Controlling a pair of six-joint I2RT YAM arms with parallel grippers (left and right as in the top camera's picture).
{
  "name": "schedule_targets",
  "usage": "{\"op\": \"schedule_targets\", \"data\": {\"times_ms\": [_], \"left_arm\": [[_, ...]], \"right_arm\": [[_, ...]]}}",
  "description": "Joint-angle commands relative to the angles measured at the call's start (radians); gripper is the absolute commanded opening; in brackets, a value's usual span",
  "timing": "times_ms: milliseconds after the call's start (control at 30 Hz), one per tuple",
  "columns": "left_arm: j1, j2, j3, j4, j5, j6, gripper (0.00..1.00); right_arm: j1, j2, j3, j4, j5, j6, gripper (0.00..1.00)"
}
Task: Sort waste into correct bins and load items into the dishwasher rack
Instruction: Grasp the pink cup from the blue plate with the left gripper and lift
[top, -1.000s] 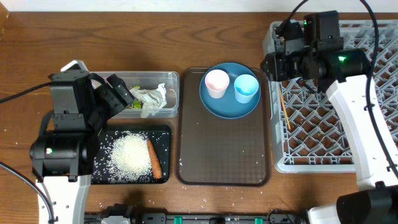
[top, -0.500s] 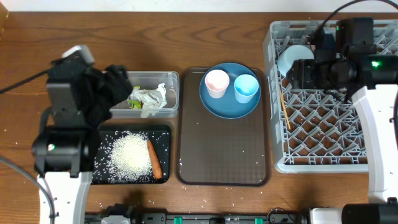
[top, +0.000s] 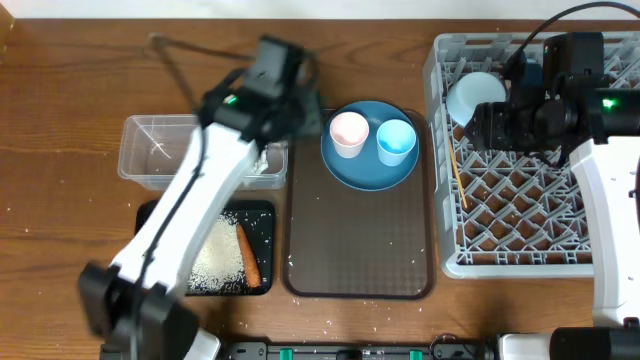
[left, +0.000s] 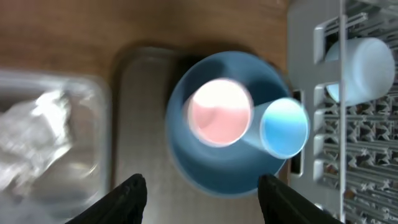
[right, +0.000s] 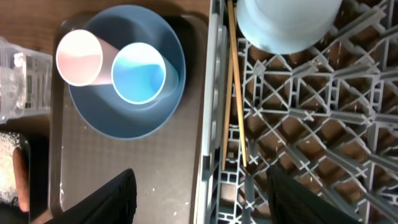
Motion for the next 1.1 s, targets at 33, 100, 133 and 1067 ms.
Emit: {"op": "schedule_targets", "data": {"times_ms": [33, 100, 133, 1067], "left_arm": [[-0.024, 0.093, 0.061, 0.024, -0.059, 0.01, 0.6], [-0.027, 0.132, 0.061, 0.031, -0.056, -0.003, 0.6], [-0.028, 0.152, 0.061, 0.034, -0.053, -0.003, 0.6], [-0.06, 0.364, 0.057, 0.056, -0.07, -0.003, 0.22]], "right_arm": [[-0.007, -0.013, 0.007, -0.023, 0.0, -0.001, 0.65], [-0.007, -0.013, 0.007, -0.032, 0.0, -0.001, 0.65], [-0.007, -0.013, 0.007, -0.033, 0.0, -0.001, 0.65], [-0.007, -0.013, 0.006, -0.087, 0.082, -0.001, 0.67]]}}
